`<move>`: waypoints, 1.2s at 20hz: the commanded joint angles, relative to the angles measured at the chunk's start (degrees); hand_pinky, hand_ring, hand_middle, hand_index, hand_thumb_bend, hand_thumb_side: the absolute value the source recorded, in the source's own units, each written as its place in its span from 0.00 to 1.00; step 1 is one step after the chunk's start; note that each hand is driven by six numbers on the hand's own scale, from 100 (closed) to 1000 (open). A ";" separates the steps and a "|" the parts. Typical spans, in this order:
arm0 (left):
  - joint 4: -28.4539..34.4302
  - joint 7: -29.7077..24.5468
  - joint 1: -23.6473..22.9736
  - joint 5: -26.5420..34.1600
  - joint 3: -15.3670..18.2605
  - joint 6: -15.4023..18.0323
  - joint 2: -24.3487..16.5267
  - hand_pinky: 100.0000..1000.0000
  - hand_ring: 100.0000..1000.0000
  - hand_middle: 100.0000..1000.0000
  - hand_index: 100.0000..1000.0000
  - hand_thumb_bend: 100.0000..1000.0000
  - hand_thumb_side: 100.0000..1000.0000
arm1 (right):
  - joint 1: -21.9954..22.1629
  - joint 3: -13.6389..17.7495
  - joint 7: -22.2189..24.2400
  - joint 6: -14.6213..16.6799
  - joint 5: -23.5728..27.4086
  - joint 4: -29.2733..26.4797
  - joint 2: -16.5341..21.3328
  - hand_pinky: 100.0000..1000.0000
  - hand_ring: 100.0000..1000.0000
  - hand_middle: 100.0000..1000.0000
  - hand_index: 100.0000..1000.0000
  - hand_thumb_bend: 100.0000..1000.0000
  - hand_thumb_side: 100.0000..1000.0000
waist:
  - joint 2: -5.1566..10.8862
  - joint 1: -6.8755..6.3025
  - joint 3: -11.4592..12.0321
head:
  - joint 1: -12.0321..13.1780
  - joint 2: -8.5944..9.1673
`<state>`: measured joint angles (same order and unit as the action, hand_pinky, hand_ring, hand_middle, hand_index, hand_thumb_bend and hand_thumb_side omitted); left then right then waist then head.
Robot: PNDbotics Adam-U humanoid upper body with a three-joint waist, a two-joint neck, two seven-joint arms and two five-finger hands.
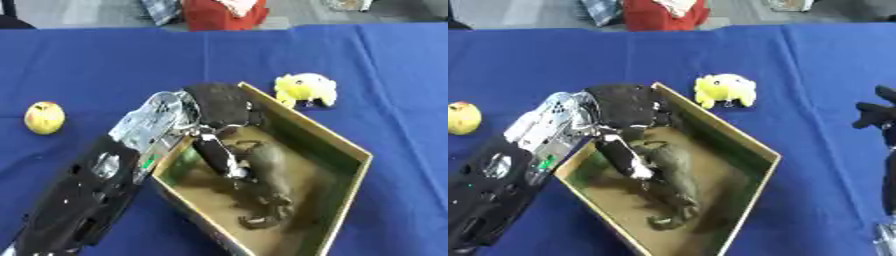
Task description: Pick up objects on the table and place them in the box.
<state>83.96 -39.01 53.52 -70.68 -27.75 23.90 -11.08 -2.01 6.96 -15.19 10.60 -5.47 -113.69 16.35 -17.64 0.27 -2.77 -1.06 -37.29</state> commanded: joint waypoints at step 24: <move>18.49 8.70 -2.11 19.97 10.54 -14.10 -3.04 0.68 0.71 0.73 0.86 0.38 1.00 | 0.20 0.83 -0.98 0.63 0.23 -0.90 1.53 0.77 0.73 0.38 0.81 0.00 1.00 | 1.58 1.21 0.94 | -1.25 1.23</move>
<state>100.27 -31.33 50.71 -52.79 -18.68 11.33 -12.98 -1.66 7.18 -15.80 11.08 -5.42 -113.69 16.43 -17.27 1.41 -1.78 -1.97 -36.66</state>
